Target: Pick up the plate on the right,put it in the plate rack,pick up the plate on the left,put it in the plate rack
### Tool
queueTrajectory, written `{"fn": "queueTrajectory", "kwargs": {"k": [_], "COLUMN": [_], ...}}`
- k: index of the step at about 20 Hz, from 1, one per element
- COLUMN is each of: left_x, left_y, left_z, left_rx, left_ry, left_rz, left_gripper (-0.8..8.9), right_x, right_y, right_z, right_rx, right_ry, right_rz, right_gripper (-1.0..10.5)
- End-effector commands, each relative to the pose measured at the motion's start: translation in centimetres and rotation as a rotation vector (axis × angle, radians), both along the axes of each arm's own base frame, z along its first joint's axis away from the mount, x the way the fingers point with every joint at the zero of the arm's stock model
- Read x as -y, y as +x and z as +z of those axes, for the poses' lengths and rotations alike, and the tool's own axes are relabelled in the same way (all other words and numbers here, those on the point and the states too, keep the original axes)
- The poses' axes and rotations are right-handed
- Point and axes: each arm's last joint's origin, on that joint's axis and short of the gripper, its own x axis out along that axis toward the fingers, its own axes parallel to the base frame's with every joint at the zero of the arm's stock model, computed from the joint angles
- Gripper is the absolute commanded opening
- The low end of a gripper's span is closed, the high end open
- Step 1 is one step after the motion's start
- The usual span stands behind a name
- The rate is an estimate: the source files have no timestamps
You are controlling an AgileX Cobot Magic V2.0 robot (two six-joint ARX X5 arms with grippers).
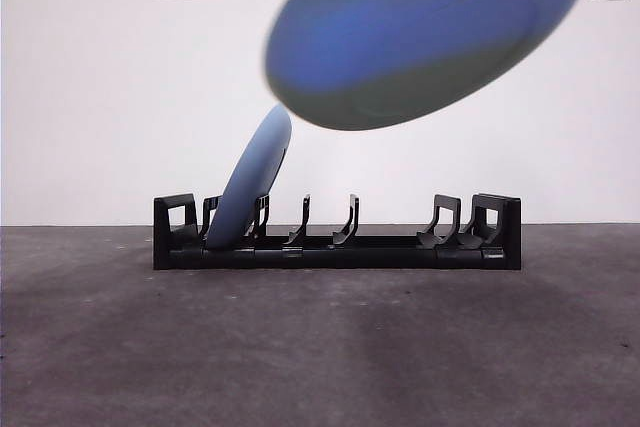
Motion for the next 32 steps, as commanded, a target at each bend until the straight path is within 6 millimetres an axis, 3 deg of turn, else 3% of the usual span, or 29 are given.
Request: {"fn": "queueTrajectory", "kwargs": {"k": [1, 5, 7, 12, 15, 20, 32], "left_x": [0.4, 0.3, -0.3, -3.5, -4.7, -4.7, -3.2], "left_y": [1.0, 4.8, 7.2, 13.0, 15.8, 18.7, 23.1], "left_z": [0.3, 2.0, 3.1, 5.3, 4.9, 2.3, -3.1], "left_rx": [-0.037, -0.117, -0.118, -0.169, -0.219, -0.251, -0.276], "left_ry": [-0.104, -0.42, -0.581, -0.914, -0.99, -0.965, -0.943], "left_rz": [0.031, 0.169, 0.263, 0.399, 0.43, 0.511, 0.624], "left_gripper": [-0.08, -0.08, -0.08, -0.08, -0.08, -0.08, -0.08], "right_x": [0.5, 2.1, 3.0, 4.2, 4.5, 4.8, 4.7], "right_y": [-1.8, -6.9, -9.8, -14.9, -16.1, -17.4, -17.5], "right_z": [3.1, 8.2, 9.7, 10.1, 9.7, 9.3, 8.8], "right_rx": [0.129, 0.382, 0.484, 0.543, 0.499, 0.474, 0.452], "right_ry": [0.008, -0.03, -0.037, -0.041, -0.047, -0.048, -0.024], "right_rz": [-0.028, -0.154, -0.205, -0.236, -0.222, -0.217, -0.188], "right_gripper": [3.5, 3.5, 3.5, 3.4, 3.4, 3.4, 3.4]}}
